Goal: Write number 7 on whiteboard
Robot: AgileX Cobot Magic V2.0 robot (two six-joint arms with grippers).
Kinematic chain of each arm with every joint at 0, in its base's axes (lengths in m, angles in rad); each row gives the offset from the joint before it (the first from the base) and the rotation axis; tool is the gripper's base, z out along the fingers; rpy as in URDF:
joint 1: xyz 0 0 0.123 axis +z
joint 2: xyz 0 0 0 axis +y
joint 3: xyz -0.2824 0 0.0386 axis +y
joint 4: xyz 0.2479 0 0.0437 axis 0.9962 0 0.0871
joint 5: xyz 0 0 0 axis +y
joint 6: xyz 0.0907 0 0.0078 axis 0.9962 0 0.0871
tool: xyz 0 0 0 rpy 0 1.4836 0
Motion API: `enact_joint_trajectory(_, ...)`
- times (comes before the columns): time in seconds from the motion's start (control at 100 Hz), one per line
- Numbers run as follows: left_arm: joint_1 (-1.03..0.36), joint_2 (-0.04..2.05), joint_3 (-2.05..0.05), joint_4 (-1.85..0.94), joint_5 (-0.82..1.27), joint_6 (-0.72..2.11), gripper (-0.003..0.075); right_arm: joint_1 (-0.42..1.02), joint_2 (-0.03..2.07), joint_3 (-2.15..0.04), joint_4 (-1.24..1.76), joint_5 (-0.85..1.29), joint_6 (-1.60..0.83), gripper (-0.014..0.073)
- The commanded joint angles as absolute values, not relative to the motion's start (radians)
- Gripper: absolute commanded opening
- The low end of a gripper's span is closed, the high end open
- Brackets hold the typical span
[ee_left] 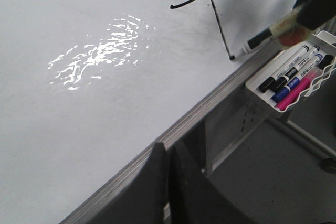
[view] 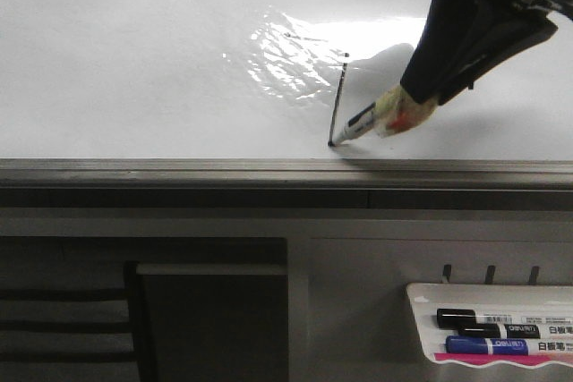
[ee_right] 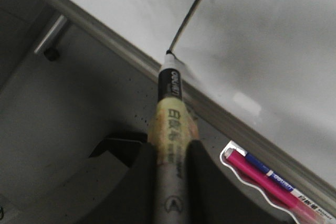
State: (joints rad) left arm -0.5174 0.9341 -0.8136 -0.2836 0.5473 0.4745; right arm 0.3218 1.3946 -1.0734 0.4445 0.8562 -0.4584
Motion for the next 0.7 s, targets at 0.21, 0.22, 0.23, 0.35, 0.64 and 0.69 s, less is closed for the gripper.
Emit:
enact_joint_trajectory(0.21,-0.524,0.963,-0.846,-0.377,0.509,0.474,-0.002,0.317,1.3,-1.148,0.551,0.932,-0.65,-0.0071)
enact_joint_trajectory(0.22,-0.526,0.966,-0.846,-0.379,0.509,0.476,-0.002,0.317,1.294,-1.151,0.565,0.942,-0.667,-0.0071)
enact_joint_trajectory(0.23,-0.529,0.971,-0.846,-0.379,0.509,0.481,-0.002,0.317,1.291,-1.151,0.571,0.947,-0.676,-0.0071)
enact_joint_trajectory(0.35,-0.585,1.021,-0.86,-0.395,0.514,0.548,-0.002,0.317,1.244,-1.17,0.615,1.02,-0.832,-0.0071)
enact_joint_trajectory(0.64,-0.779,1.174,-0.989,-0.395,0.542,0.665,-0.002,0.317,1.202,-1.17,0.614,1.075,-1.14,-0.0071)
enact_joint_trajectory(0.69,-0.801,1.207,-1.01,-0.395,0.543,0.689,-0.002,0.317,1.202,-1.17,0.614,1.082,-1.193,-0.0071)
